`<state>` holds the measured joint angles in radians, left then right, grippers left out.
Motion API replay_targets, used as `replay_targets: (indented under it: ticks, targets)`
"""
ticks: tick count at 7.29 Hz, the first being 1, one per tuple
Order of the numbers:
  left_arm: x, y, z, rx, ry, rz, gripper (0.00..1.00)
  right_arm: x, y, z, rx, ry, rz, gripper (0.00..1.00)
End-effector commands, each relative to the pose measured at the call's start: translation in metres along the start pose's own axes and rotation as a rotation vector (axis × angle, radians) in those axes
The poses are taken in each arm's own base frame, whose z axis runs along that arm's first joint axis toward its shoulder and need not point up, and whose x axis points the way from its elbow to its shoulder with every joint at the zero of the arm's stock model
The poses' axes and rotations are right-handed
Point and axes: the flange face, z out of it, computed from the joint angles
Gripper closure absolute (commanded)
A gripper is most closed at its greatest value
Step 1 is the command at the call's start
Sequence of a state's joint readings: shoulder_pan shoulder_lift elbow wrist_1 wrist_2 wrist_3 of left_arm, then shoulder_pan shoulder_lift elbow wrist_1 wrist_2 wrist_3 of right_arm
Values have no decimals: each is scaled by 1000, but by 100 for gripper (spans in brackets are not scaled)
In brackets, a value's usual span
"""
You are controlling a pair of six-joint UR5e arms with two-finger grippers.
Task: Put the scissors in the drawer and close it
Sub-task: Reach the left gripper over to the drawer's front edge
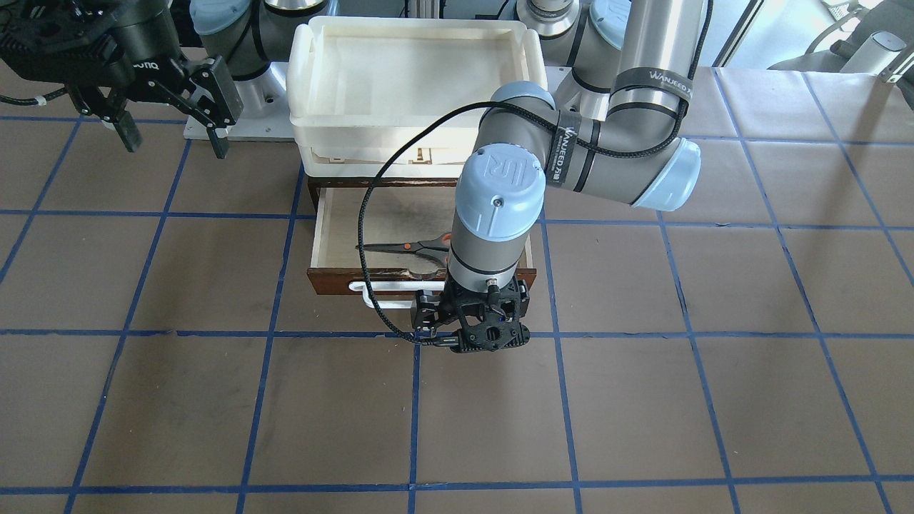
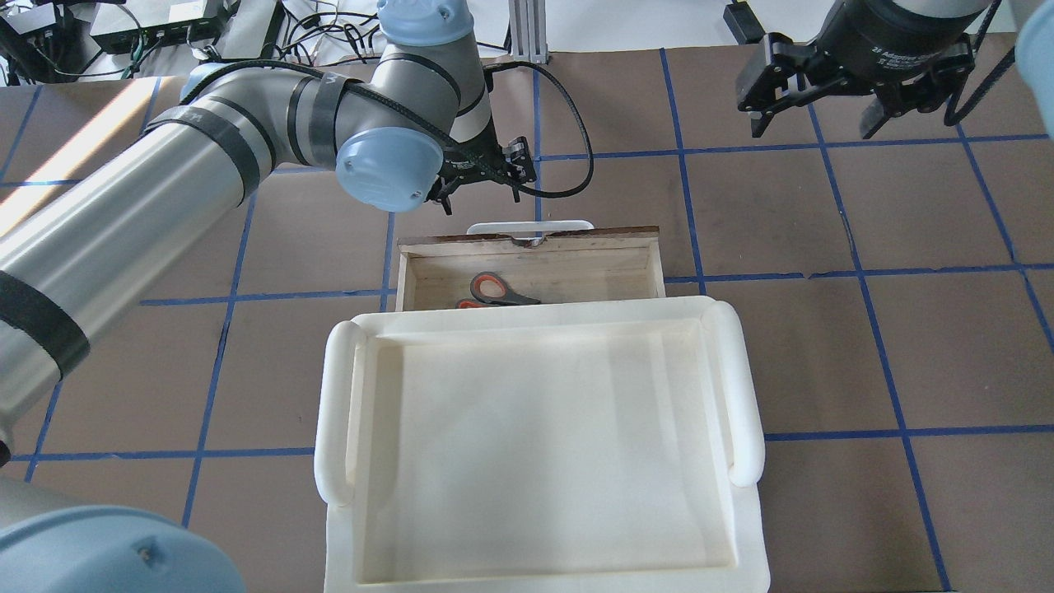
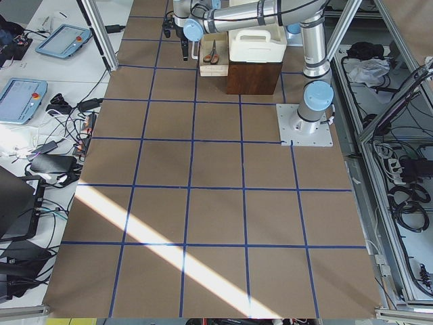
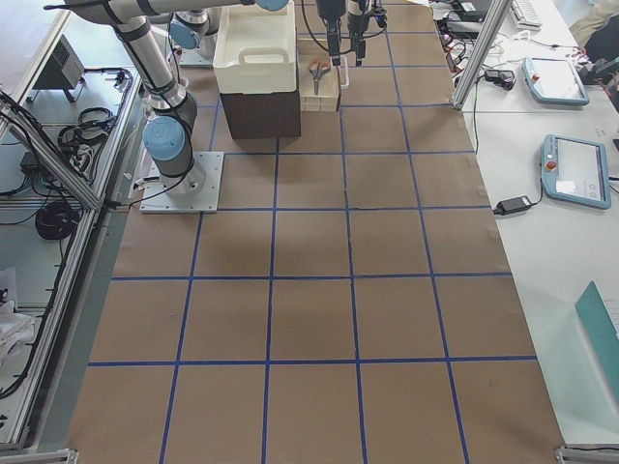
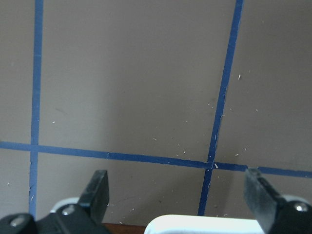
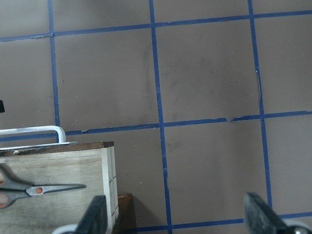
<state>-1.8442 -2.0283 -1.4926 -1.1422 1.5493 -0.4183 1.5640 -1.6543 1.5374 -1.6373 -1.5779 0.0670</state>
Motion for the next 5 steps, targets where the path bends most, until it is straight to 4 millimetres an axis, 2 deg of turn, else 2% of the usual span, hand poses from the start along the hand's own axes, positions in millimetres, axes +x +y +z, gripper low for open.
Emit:
replay_targets:
  ticks: [1, 3, 5]
  targets:
    - [10, 0, 26, -17, -7, -6, 0, 0, 0, 2, 1, 8, -2, 0]
    - [12, 1, 34, -40, -14, -5, 0, 1, 0, 5, -9, 9, 0, 0]
    - [13, 6, 33, -75, -4, -22, 0, 1, 0, 5, -8, 4, -2, 0]
